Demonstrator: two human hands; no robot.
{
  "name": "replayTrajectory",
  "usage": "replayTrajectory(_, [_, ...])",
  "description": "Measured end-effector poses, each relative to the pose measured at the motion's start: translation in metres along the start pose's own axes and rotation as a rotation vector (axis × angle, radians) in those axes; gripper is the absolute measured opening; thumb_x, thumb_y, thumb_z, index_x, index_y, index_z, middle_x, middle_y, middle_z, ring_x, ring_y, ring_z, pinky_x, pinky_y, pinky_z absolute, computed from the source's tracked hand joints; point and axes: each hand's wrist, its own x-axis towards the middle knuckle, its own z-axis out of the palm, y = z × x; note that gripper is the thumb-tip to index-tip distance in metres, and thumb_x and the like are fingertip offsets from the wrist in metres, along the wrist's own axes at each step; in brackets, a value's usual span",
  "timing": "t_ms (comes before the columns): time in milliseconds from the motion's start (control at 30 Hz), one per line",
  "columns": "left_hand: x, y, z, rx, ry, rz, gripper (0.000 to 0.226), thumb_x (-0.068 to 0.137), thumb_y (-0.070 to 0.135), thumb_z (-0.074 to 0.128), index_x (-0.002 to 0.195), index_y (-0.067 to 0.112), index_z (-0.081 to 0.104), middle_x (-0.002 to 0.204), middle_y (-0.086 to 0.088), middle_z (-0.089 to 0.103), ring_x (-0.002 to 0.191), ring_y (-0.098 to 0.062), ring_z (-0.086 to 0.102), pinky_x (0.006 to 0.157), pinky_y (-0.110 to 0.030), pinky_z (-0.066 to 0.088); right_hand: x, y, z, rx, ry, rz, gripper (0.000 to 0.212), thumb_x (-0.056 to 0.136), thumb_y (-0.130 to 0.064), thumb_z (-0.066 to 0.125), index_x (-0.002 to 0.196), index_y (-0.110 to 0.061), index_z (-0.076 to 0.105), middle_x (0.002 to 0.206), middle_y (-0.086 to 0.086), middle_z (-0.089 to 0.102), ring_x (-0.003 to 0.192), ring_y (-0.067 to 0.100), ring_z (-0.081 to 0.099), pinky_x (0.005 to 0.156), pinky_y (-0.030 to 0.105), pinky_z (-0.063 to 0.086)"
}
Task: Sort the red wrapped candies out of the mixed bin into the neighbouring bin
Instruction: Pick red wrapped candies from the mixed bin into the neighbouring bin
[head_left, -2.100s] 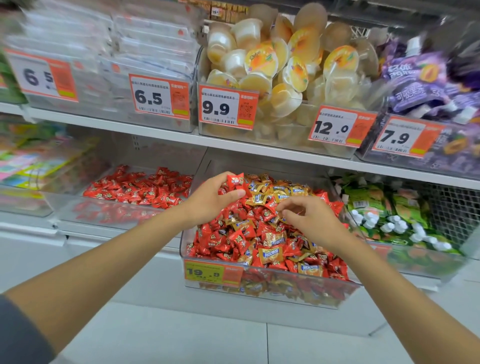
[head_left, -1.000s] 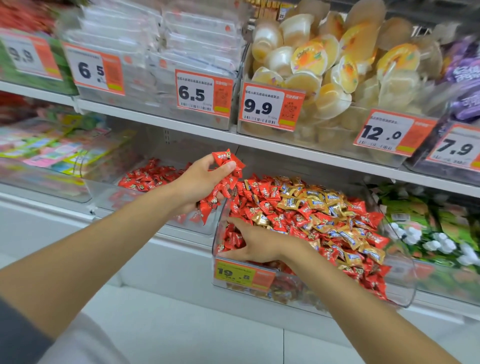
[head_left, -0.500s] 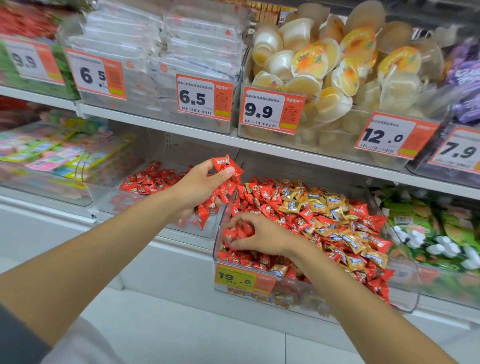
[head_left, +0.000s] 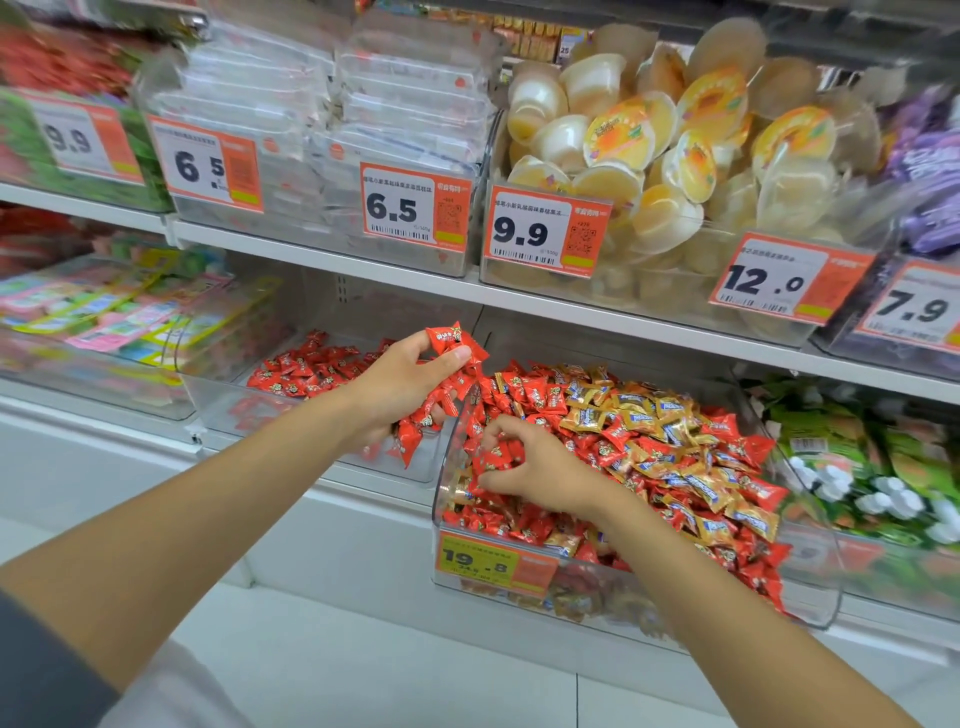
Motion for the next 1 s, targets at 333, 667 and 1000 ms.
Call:
replayTrajectory(333, [-0.016, 0.004, -0.027, -0.039, 0.04, -0.01, 0.026, 0.095, 0.032, 0.058, 0.113, 0.013, 0.058, 0.081, -0.006, 0.064, 0.046, -0.01, 0.056, 0.043, -0.021, 0.045, -0.029, -0.019, -0.036, 0.41, 0.312, 0.147, 0.024, 0.086, -0.003, 0.069, 0.088, -0.018, 0.05, 0.076, 0.005, 0.052, 0.048, 0.009, 0.044, 0.042, 0.021, 0.035])
replayTrajectory(667, [-0.017, 0.0, -0.075, -0.011, 0.105, 0.011, 0.017, 0.097, 0.027, 0.056, 0.106, 0.014, 0.06, 0.073, -0.006, 0.062, 0.044, -0.01, 0.055, 0.042, -0.02, 0.046, 0.009, -0.076, -0.018, 0.286, 0.232, 0.095, 0.023, 0.081, -0.003, 0.071, 0.084, -0.019, 0.055, 0.072, 0.004, 0.056, 0.051, 0.012, 0.051, 0.039, 0.021, 0.035])
replayTrajectory(1000, [0.077, -0.059, -0.166, 0.106, 0.364, 0.002, 0.012, 0.096, 0.025, 0.058, 0.093, 0.013, 0.059, 0.067, -0.014, 0.059, 0.042, -0.018, 0.052, 0.04, -0.024, 0.041, 0.168, -0.095, 0.044, 0.044, 0.207, 0.102, 0.022, 0.076, -0.007, 0.071, 0.078, -0.015, 0.051, 0.063, 0.005, 0.052, 0.036, 0.009, 0.04, 0.037, 0.02, 0.035])
